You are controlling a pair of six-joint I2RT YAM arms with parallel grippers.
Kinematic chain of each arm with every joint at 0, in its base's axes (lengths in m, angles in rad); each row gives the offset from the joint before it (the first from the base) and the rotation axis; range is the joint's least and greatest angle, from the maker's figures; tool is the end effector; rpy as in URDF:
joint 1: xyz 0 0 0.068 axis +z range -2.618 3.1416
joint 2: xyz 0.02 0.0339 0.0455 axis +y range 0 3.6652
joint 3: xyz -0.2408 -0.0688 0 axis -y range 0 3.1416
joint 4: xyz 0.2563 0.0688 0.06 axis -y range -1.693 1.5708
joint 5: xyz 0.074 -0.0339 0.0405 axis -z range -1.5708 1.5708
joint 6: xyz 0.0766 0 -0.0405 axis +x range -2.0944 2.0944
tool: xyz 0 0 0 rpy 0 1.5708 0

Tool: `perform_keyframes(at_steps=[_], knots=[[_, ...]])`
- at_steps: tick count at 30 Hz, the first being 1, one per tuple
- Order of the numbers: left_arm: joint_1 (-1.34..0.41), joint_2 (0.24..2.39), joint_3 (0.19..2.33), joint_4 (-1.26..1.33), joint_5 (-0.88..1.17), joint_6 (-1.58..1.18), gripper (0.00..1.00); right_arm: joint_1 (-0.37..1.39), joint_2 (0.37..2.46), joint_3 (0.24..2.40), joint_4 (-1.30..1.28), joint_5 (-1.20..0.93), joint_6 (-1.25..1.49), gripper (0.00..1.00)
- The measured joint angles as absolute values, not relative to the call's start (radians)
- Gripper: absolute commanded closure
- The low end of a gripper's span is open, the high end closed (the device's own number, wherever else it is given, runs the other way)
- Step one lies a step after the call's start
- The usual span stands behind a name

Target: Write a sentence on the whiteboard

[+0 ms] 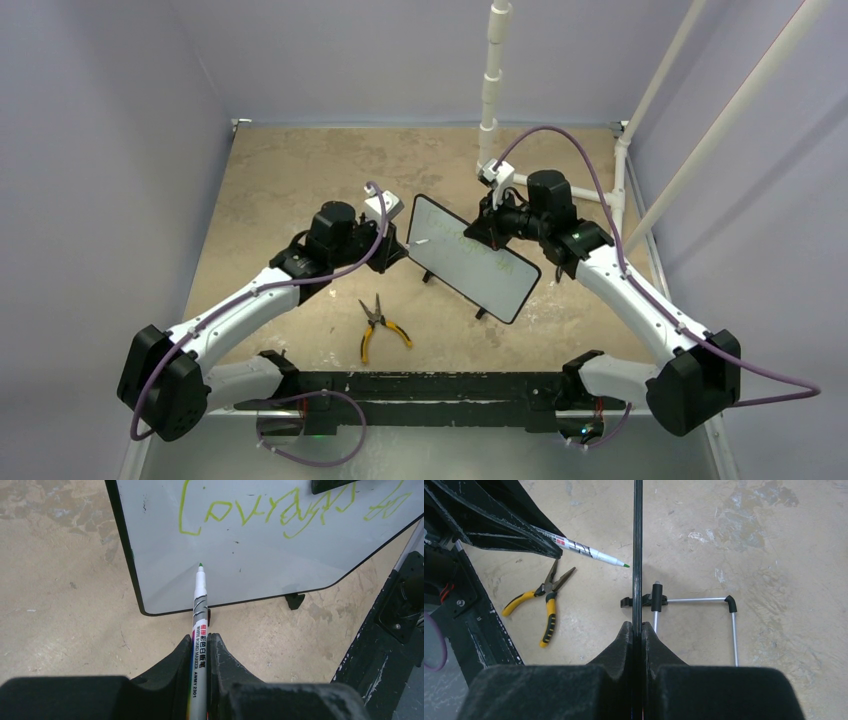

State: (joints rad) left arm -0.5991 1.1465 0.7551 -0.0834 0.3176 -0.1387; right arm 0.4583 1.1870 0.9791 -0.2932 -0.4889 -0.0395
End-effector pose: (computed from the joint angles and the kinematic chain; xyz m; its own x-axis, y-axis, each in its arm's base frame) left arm 0.2435 -0.1952 0.2235 -0.4797 0.1685 -0.8611 0.7055 0.6575 -0.2644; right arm 0.2686 0.1726 0.2746 -0.4005 -0.2364 -0.8853 -0.7764 0.6006 0.1908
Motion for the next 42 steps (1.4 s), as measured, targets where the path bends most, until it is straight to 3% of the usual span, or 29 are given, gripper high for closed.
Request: perform_keyframes(at_steps=[8, 11, 18, 26, 28, 29, 35, 42], knots=[[-0.593, 1.149, 0.755, -0.065, 0.318, -0.143, 1.0, 0.458, 1.174, 0.964, -0.275, -0.49, -0.027, 1.0], [-0.591, 1.162, 0.756, -0.061, 0.319, -0.146, 1.0, 0.458, 1.174, 0.962, -0.271, -0.49, -0.025, 0.93], [-0.59, 1.17, 0.756, -0.038, 0.324, -0.147, 1.0, 0.458, 1.174, 0.96, -0.267, -0.491, -0.015, 0.55], [-0.59, 1.169, 0.756, -0.023, 0.34, -0.146, 1.0, 0.458, 1.114, 0.944, -0.207, -0.487, 0.016, 0.4], [-0.59, 1.169, 0.756, -0.023, 0.342, -0.146, 1.0, 0.458, 1.093, 0.931, -0.175, -0.483, 0.031, 0.15], [-0.59, 1.169, 0.756, -0.023, 0.345, -0.146, 1.0, 0.458, 1.084, 0.922, -0.155, -0.48, 0.046, 0.11], [-0.59, 1.156, 0.756, -0.025, 0.36, -0.146, 1.0, 0.459, 0.971, 0.783, -0.015, -0.411, 0.144, 0.02], [-0.59, 1.133, 0.756, -0.025, 0.368, -0.146, 1.0, 0.459, 0.718, 0.622, 0.146, -0.324, 0.227, 0.02]])
